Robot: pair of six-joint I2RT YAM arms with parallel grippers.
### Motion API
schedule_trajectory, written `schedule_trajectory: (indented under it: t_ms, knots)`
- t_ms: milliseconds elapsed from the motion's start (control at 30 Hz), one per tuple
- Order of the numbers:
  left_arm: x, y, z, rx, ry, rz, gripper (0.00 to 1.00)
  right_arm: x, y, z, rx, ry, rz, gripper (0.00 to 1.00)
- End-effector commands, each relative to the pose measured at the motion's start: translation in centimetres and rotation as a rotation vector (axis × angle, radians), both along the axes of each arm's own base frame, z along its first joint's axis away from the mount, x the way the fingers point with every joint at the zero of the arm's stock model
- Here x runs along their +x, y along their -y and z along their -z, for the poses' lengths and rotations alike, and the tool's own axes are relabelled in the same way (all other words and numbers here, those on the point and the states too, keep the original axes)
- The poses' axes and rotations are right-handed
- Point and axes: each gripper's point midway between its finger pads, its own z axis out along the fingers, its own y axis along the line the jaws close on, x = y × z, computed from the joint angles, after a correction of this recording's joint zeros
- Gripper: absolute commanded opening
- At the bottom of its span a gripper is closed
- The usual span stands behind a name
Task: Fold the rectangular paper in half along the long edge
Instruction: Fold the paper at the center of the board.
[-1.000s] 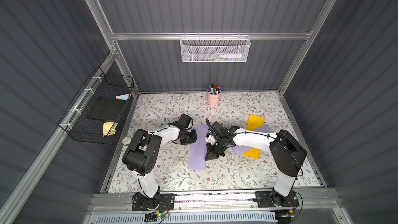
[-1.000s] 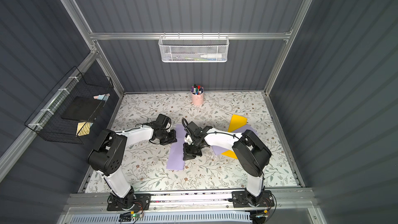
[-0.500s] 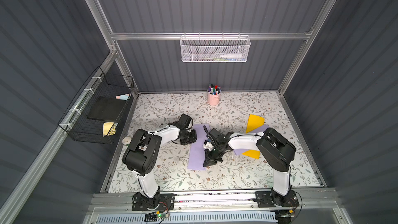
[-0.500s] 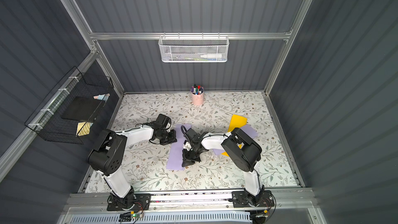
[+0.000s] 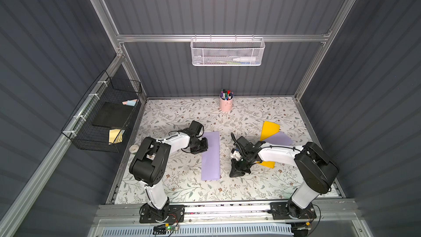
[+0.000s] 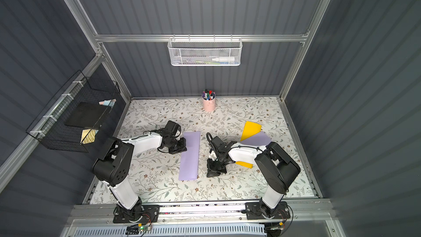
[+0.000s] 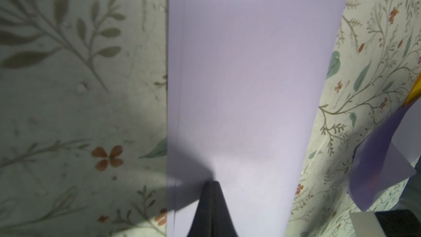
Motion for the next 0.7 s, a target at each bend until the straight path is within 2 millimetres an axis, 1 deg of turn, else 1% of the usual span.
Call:
schedule_trajectory:
  t_ms: [0,67,167,333,467,567,667]
  knots:
    - [-4.6,-4.6,4.5,0.218,-0.175,-0.014,0.0,0.7,-1.4,-0.5,0.061,0.015,0.006,0.32]
    - [-4.6,-4.6,4.5,0.218,-0.172,-0.015,0.0,0.8,-2.7,-0.8,0.121,0.011,0.001,0.37]
    - [-4.6,-4.5,4.6,0.214,-0.175,-0.015,0.0,0.7,-4.5,-0.8,0.179,-0.009,-0.02,0.41]
    - [-4.6,-4.5,4.8,0.214,-0.178,-0.015,0.0,0.5,-6.7,0.2,0.221,-0.058,-0.05,0.42]
    - [-4.6,-4.5,4.7,0.214,-0.177,-0.015,0.0,0.1,-7.7,0.9,0.261,-0.104,-0.05,0.42]
    - [-4.6,-4.5,4.8,0.215,-0.179,-0.015,0.0,0.1,-7.8,1.0,0.269,-0.107,-0.045,0.37]
    - [-4.6,-4.5,4.8,0.217,-0.181,-0.014,0.0,0.2,-7.7,0.7,0.267,-0.092,-0.044,0.22]
